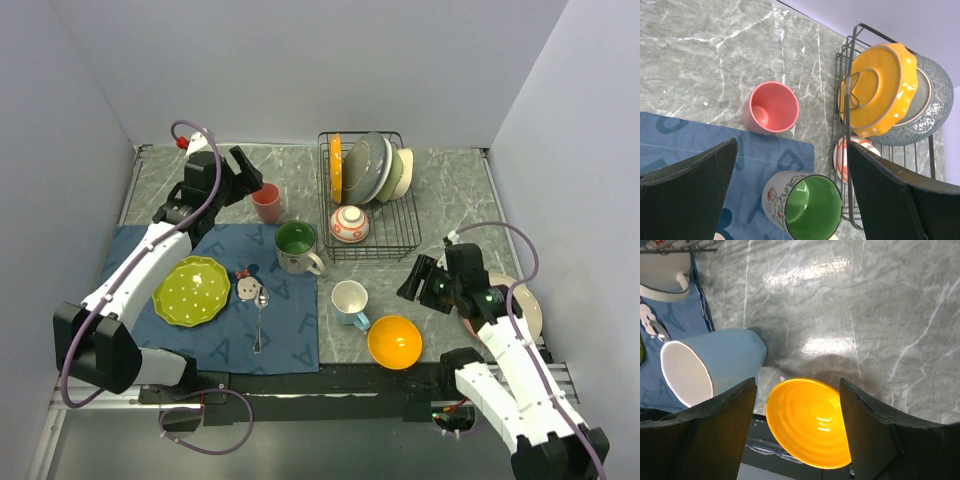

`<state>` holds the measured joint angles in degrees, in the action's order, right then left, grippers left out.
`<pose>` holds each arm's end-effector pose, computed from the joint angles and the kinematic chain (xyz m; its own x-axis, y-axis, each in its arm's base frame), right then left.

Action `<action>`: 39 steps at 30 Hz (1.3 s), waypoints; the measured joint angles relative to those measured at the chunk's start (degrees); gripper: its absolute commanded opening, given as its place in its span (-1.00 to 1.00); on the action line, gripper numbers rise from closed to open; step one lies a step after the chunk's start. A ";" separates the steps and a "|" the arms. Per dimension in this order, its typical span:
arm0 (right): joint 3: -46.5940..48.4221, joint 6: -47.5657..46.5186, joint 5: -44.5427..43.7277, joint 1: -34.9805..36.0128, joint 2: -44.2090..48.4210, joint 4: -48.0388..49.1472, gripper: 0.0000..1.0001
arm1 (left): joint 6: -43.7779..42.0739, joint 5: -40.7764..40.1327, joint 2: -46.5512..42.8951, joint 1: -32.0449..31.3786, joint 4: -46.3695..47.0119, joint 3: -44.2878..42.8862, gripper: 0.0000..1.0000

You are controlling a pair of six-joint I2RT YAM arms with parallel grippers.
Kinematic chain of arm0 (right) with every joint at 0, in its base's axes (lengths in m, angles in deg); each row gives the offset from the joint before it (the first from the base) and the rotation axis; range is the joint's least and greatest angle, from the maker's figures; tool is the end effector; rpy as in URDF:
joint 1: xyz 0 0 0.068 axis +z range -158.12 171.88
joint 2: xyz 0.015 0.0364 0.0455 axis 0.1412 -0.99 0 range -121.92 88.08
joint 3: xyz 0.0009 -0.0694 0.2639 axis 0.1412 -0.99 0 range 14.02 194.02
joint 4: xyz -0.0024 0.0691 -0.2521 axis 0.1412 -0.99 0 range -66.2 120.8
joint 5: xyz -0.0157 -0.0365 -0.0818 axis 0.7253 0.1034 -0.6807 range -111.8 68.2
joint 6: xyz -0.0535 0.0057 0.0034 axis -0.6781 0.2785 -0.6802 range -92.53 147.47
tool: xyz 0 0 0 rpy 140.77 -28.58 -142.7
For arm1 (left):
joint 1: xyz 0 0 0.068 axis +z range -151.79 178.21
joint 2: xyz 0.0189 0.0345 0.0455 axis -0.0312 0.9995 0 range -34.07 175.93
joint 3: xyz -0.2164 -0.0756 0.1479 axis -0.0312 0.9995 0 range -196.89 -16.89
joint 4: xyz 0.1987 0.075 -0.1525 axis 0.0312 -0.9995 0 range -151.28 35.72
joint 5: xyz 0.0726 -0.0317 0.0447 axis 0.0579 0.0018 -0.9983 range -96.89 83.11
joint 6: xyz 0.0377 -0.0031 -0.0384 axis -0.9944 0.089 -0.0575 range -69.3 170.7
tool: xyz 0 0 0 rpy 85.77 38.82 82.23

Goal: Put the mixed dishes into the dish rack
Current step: Grab a bowl with the right arm

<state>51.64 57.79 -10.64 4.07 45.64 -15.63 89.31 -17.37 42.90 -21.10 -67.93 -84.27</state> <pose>0.1377 0.0367 0.2460 -0.8223 0.3292 -0.4642 0.1038 0.8888 0.4464 0.2967 -0.0973 0.3460 -0.3955 -0.5115 -0.7628 -0.1014 0.8498 -0.5173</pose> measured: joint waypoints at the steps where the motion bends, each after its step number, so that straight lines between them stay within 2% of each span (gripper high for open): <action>1: -0.66 0.31 0.07 0.00 0.48 -0.13 0.33 | 0.00 0.22 -0.24 0.00 0.00 0.20 0.94; 5: -2.75 1.70 0.57 0.04 -2.10 -0.44 0.11 | -0.04 1.25 -0.59 0.00 -0.48 0.33 0.93; 11: -6.03 2.95 1.75 0.44 -6.67 -0.22 0.08 | -0.28 1.66 -1.42 0.00 -0.81 0.74 0.93; 26: -6.36 4.83 0.22 3.65 -15.47 3.45 -0.07 | -0.48 1.75 -1.81 0.00 -0.79 0.94 0.94; 32: -6.84 4.79 -0.87 3.78 -15.89 4.00 -0.03 | -0.48 2.29 -1.81 0.00 -0.79 0.94 0.94; 39: -6.84 4.52 -0.72 4.13 -14.78 3.91 0.32 | -0.48 2.73 -1.81 0.00 -0.63 1.11 0.93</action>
<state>44.80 62.32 -11.37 8.20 30.87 -11.72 88.83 -14.64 41.09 -21.10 -68.56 -83.15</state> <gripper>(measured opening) 0.605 0.969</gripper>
